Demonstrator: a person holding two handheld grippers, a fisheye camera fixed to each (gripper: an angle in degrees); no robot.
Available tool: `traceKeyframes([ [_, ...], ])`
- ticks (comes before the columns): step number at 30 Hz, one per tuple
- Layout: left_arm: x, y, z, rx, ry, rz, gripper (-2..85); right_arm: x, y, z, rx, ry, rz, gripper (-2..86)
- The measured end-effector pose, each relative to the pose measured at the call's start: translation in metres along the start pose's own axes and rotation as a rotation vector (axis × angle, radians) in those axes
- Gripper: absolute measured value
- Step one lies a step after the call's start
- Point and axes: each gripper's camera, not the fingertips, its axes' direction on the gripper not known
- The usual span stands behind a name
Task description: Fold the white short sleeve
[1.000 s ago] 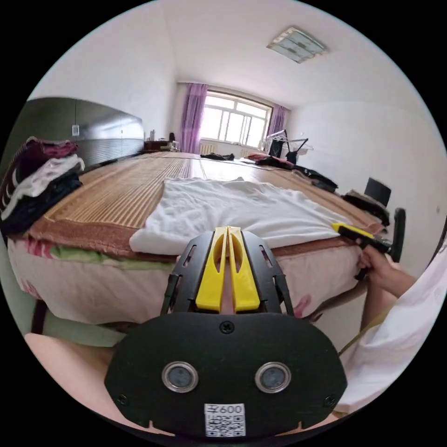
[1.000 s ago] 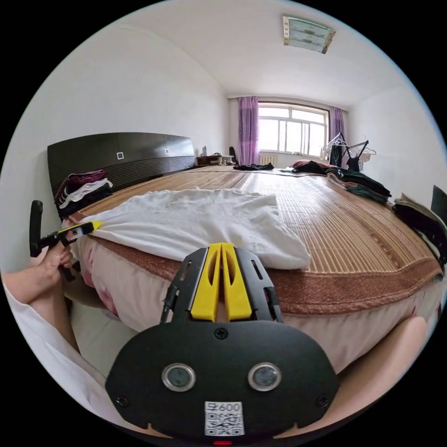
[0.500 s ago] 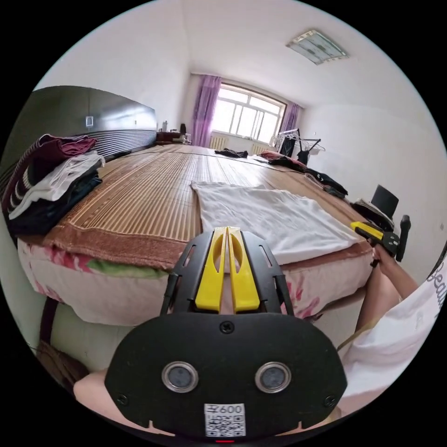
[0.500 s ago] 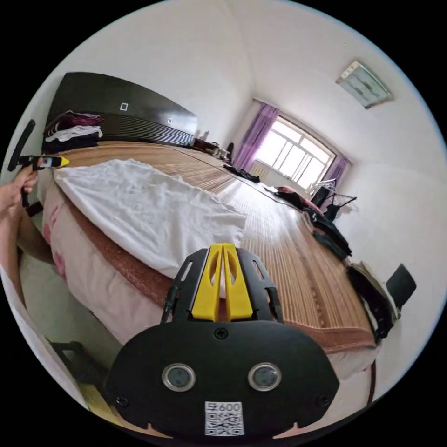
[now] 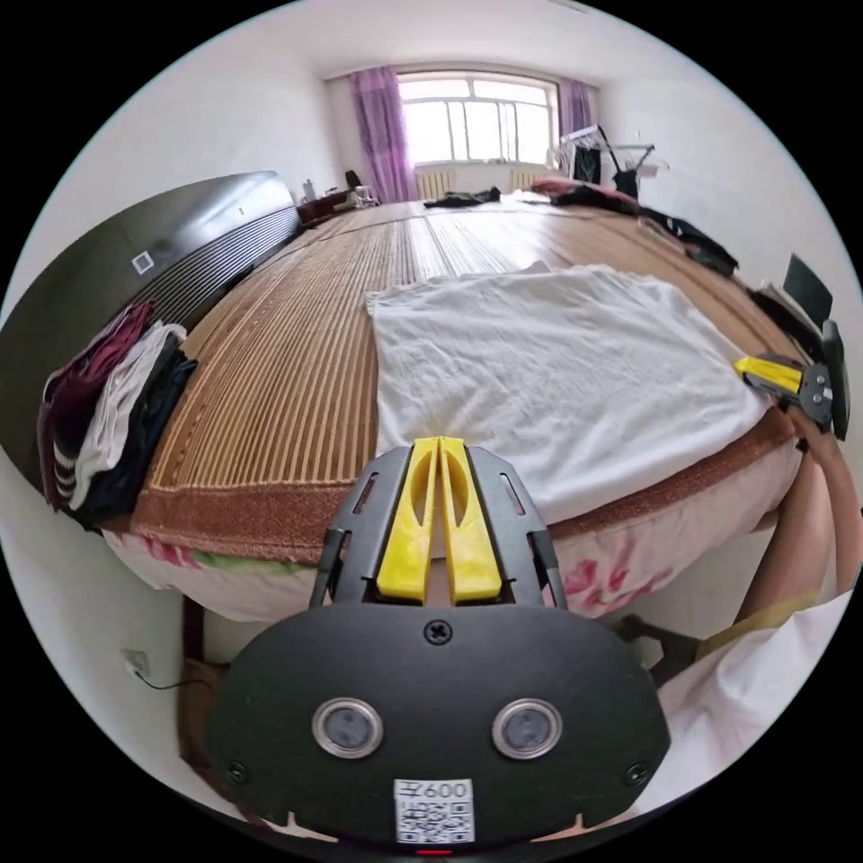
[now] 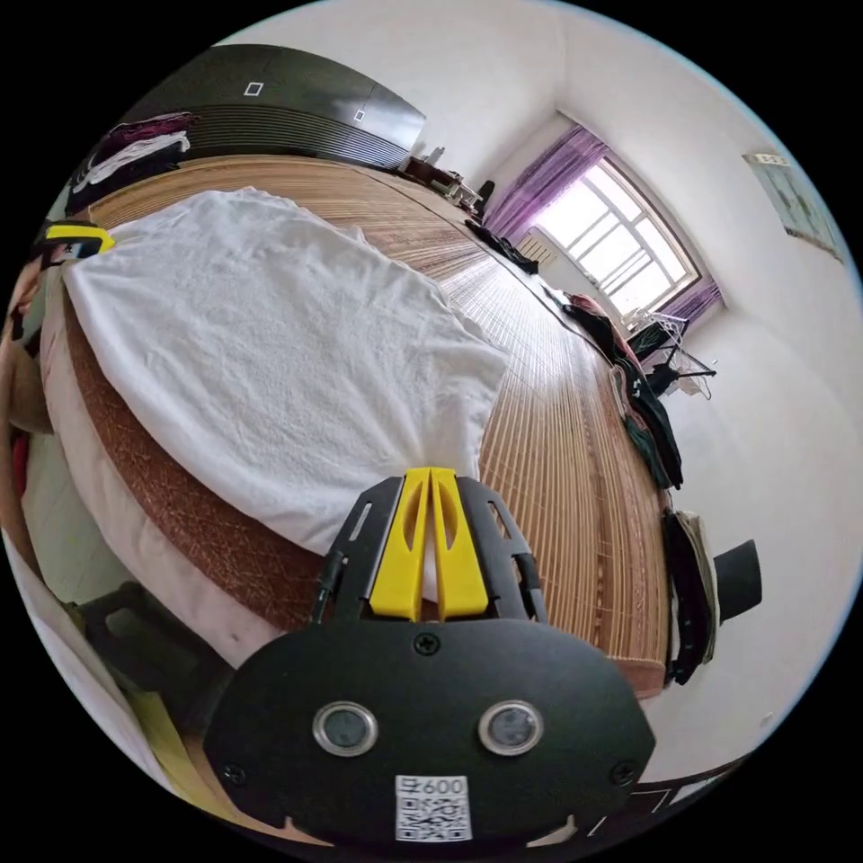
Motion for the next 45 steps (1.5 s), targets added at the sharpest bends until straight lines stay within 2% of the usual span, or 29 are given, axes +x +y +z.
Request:
traceKeyframes([
  [5,0.036,-0.031,0.019,-0.028,0.129,0.099,0.2,0.042,0.009,0.016,-0.079,0.14,0.047,-0.8],
  [10,0.073,-0.042,0.028,-0.031,0.143,0.109,0.2,0.103,0.026,0.013,-0.031,0.059,0.236,-0.8],
  [16,0.061,0.015,0.009,0.091,0.15,0.039,0.2,0.134,0.022,-0.009,0.01,0.027,0.383,-0.8],
  [18,0.05,0.027,-0.002,0.105,0.188,-0.03,0.2,0.139,0.014,-0.032,0.109,-0.029,0.421,-0.8],
  [20,0.053,0.036,-0.022,0.188,0.294,-0.094,0.3,0.142,-0.011,-0.063,0.306,-0.236,0.398,-0.8],
  [21,0.059,0.036,-0.026,0.214,0.34,-0.08,0.2,0.142,-0.022,-0.066,0.333,-0.312,0.382,-0.8],
  [22,0.076,0.033,-0.032,0.246,0.436,-0.039,0.2,0.145,-0.049,-0.064,0.343,-0.472,0.357,-0.8],
  [23,0.098,0.027,-0.034,0.245,0.514,-0.004,0.1,0.15,-0.078,-0.054,0.331,-0.616,0.357,-0.8],
  [25,0.14,0.017,-0.036,0.177,0.549,0.045,0.1,0.157,-0.118,-0.029,0.323,-0.744,0.366,-0.8],
  [29,0.232,0.022,-0.031,0.1,0.414,0.14,0.1,0.183,-0.194,0.054,0.144,-0.891,0.431,-0.8],
  [31,0.252,0.035,-0.017,0.045,0.397,0.16,0.1,0.193,-0.216,0.081,0.086,-0.909,0.438,-0.8],
  [34,0.266,0.06,-0.03,0.139,0.347,0.221,0.1,0.194,-0.247,0.112,-0.021,-0.796,0.324,-0.8],
  [37,0.279,0.066,-0.042,0.132,0.317,0.282,0.0,0.205,-0.267,0.134,-0.061,-0.889,0.268,-0.8],
  [39,0.28,0.068,-0.046,0.135,0.332,0.286,0.0,0.221,-0.274,0.152,-0.091,-0.984,0.308,-0.8],
  [41,0.279,0.073,-0.055,0.138,0.365,0.271,0.0,0.252,-0.269,0.171,-0.08,-0.956,0.481,-0.8],
  [45,0.289,0.08,-0.075,0.145,0.351,0.284,0.0,0.267,-0.266,0.188,-0.078,-0.949,0.519,-0.8],
])
